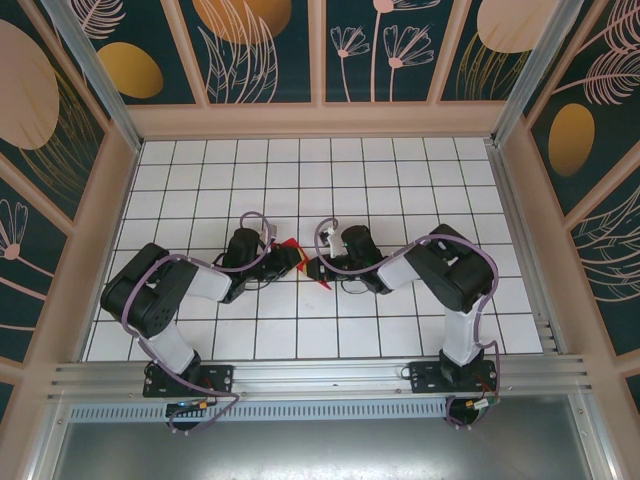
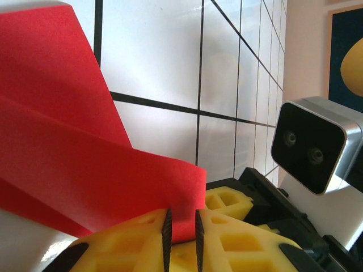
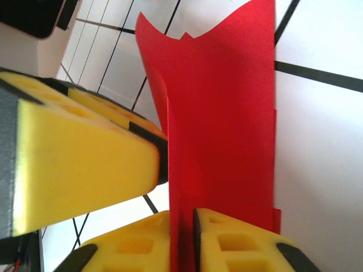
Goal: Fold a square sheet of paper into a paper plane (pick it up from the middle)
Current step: Fold the wing for the fifth time at the center of the table.
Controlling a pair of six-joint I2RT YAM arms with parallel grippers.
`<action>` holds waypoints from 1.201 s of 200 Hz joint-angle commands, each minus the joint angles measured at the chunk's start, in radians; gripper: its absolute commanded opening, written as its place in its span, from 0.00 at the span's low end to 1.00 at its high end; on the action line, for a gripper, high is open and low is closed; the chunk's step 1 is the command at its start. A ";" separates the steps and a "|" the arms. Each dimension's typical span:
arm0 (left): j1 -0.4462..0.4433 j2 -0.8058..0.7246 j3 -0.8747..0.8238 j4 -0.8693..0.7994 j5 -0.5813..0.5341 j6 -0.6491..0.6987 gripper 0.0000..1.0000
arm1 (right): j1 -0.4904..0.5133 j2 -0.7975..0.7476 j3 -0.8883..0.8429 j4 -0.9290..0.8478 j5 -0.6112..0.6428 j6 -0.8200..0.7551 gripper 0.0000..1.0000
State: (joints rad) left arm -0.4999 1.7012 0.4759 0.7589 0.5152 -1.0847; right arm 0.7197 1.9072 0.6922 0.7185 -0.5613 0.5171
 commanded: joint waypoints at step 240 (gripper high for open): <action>-0.005 0.046 0.060 -0.046 -0.017 0.025 0.21 | 0.015 -0.057 0.090 -0.320 0.042 -0.430 0.23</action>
State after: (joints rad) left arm -0.4999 1.7401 0.5186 0.7284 0.5079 -1.0775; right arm 0.7223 1.8233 0.7506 0.4091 -0.4778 0.1188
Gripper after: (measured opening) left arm 0.206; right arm 0.229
